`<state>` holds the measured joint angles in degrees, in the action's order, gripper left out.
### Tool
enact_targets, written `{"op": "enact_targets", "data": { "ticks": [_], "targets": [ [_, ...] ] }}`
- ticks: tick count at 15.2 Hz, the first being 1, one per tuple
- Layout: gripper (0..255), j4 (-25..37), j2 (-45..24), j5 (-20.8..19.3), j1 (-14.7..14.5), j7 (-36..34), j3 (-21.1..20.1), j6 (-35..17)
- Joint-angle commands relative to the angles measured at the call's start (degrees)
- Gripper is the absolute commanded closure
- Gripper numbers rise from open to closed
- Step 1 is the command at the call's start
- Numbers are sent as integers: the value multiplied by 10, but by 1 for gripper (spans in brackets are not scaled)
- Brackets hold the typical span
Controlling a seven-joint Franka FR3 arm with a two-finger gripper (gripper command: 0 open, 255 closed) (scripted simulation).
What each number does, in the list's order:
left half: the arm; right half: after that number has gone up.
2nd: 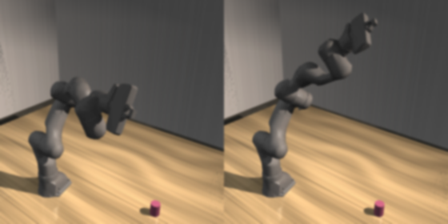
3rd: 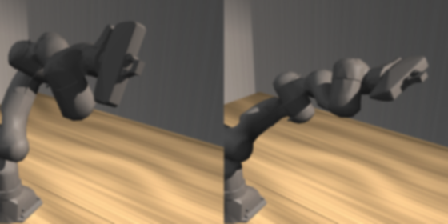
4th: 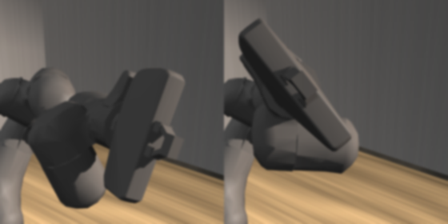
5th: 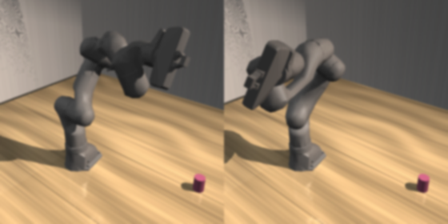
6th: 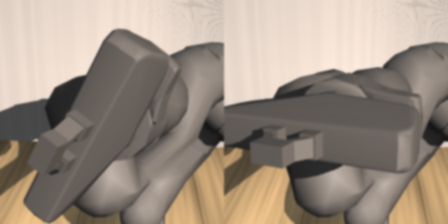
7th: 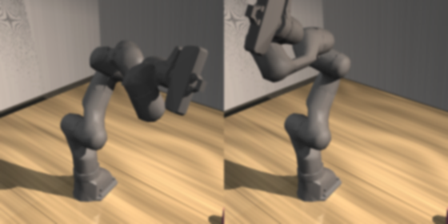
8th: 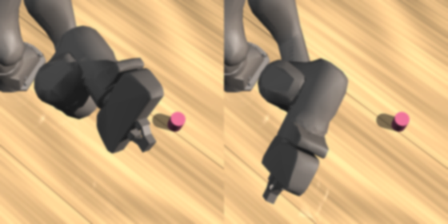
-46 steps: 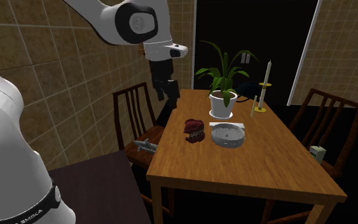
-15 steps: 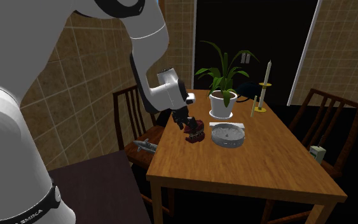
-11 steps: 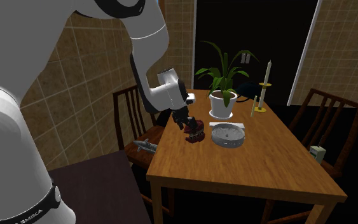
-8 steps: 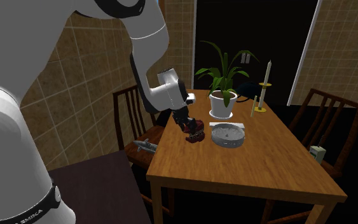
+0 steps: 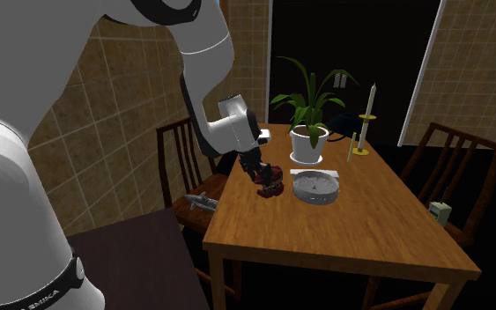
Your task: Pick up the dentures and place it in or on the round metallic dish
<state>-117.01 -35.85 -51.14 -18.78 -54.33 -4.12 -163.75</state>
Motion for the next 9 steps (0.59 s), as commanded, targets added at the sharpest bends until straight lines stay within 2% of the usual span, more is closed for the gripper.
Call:
{"op": "enact_targets", "data": {
  "ticks": [1,9],
  "targets": [
    [255,-3,7,5,4,6,-5,4],
    [255,-26,63,49,33,54,-43,39]
  ]
}}
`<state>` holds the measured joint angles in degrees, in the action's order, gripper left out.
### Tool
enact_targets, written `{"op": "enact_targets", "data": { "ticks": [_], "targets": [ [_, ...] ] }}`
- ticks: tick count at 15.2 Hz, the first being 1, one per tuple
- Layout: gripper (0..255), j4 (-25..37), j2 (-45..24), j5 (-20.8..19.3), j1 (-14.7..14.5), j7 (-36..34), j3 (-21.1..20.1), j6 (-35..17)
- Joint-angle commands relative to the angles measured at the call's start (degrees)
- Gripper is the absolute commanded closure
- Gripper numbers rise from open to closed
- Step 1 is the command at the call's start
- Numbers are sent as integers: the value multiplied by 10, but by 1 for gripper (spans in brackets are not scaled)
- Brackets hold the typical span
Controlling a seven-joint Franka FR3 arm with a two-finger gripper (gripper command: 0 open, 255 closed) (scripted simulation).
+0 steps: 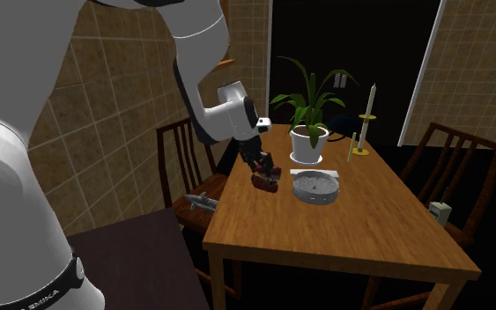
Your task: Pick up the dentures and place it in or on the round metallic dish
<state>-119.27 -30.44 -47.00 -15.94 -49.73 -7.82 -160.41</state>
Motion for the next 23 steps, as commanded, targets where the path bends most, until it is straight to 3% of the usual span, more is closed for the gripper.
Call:
{"op": "enact_targets", "data": {
  "ticks": [1,14,23],
  "targets": [
    [255,-6,16,13,8,14,-11,10],
    [255,-24,98,96,48,93,-66,70],
    [255,123,16,155,125,244,-73,112]
  ]
}}
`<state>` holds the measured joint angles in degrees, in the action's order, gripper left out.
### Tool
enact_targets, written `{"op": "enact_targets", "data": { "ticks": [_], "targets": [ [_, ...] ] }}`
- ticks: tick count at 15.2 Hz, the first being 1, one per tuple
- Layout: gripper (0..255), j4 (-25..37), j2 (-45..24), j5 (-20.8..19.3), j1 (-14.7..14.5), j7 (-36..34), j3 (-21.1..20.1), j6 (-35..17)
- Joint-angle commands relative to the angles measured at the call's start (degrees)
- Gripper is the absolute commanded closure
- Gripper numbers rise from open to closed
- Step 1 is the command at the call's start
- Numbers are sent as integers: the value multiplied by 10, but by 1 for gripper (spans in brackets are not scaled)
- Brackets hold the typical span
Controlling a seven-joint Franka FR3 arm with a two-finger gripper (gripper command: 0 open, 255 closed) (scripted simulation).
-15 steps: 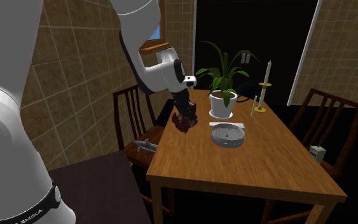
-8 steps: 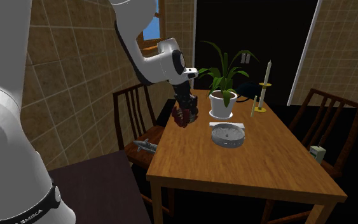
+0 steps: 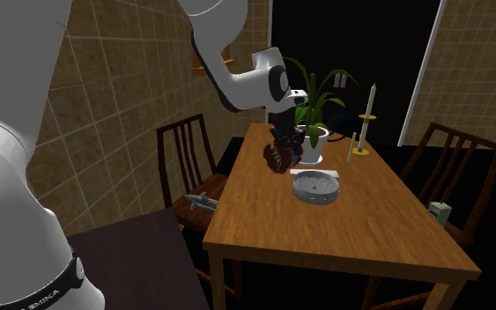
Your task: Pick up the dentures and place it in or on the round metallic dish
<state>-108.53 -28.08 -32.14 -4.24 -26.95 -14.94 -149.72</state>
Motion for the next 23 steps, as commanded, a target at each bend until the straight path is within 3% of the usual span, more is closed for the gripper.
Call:
{"op": "enact_targets", "data": {
  "ticks": [1,5,23],
  "targets": [
    [255,36,-19,12,15,32,-3,13],
    [255,122,-66,32,39,88,-7,45],
    [255,135,-159,-15,10,41,37,-35]
  ]
}}
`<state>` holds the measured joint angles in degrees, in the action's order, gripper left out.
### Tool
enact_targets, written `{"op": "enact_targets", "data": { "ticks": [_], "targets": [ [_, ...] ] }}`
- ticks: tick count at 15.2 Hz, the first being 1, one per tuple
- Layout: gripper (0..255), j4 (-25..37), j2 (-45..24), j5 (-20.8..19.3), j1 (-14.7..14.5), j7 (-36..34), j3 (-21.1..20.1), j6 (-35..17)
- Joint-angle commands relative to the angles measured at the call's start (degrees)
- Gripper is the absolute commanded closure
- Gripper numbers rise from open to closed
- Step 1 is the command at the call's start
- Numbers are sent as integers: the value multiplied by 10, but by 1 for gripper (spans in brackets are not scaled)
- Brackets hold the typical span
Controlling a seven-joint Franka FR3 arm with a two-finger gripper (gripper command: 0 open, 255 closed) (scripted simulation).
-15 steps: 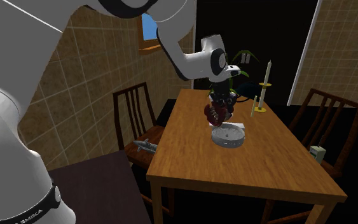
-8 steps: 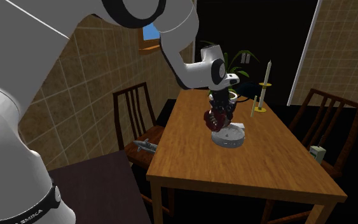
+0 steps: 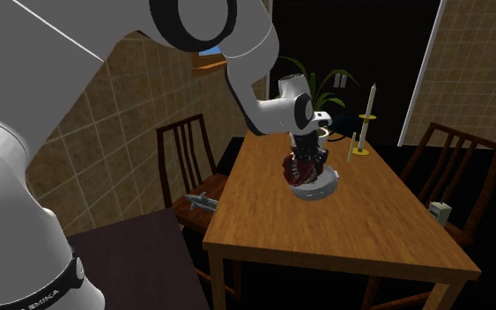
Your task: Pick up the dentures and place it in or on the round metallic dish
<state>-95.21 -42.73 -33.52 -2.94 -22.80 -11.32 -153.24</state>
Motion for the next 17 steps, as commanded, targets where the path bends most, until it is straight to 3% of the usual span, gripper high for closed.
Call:
{"op": "enact_targets", "data": {
  "ticks": [1,7,8,13,17],
  "targets": [
    [255,2,-12,-1,-3,-1,0,0],
    [255,2,-12,0,-4,0,1,0],
    [0,-4,-11,-2,-2,-1,2,-5],
    [0,2,-12,0,-4,0,1,0],
    [0,-50,60,15,9,7,-19,23]
  ]
}}
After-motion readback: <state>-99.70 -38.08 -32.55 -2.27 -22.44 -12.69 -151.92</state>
